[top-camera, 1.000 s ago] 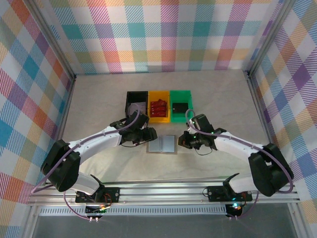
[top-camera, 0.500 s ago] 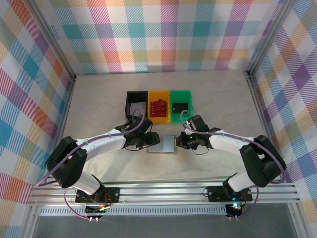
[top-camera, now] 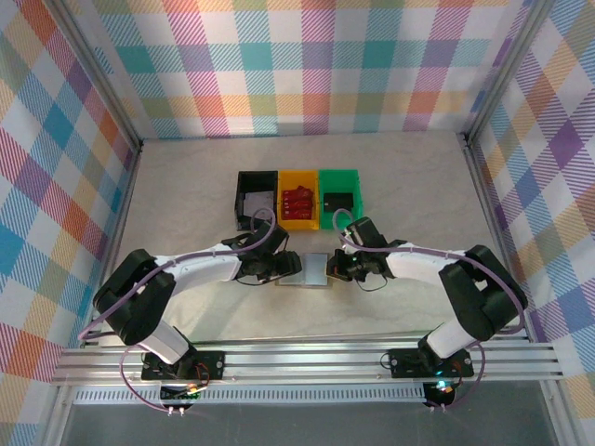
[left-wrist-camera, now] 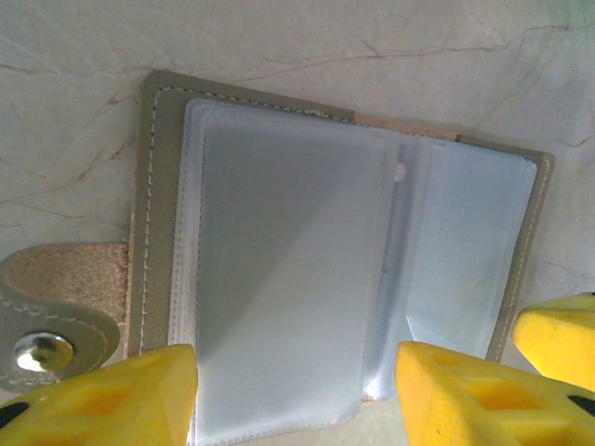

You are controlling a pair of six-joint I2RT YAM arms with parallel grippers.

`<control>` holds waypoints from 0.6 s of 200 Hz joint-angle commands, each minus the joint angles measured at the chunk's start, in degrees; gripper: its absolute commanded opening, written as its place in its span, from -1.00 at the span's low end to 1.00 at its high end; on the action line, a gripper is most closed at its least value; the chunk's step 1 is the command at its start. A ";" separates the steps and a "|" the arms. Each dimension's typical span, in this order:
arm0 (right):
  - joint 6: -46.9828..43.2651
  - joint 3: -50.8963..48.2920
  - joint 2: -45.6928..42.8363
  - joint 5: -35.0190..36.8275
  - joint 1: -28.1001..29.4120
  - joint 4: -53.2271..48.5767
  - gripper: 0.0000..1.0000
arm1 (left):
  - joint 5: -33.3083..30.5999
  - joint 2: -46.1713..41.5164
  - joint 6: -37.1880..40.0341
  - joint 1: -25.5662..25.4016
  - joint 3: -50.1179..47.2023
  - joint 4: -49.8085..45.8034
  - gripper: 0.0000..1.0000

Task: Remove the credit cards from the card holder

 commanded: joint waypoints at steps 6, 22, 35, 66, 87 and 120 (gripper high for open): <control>-0.34 1.29 1.42 0.32 0.26 1.25 -1.00 | 0.70 1.32 -0.40 -0.41 -0.62 1.63 0.18; -0.35 1.20 1.68 0.41 0.30 1.43 -1.00 | 0.71 1.65 -0.29 -0.41 -0.74 1.64 0.18; -0.47 1.12 1.86 0.67 0.30 1.35 -1.00 | 0.36 1.76 0.10 -0.46 -0.53 1.06 0.18; -0.63 0.90 1.95 1.11 0.30 1.31 -1.00 | -2.76 1.12 2.33 -0.96 0.79 -2.86 0.18; -0.65 0.92 2.11 1.11 0.30 1.57 -1.00 | -4.06 1.04 3.32 -1.55 1.56 -5.27 0.18; -0.65 0.94 2.43 0.94 0.30 1.74 -1.00 | -3.78 1.80 3.26 -2.15 2.11 -4.84 0.18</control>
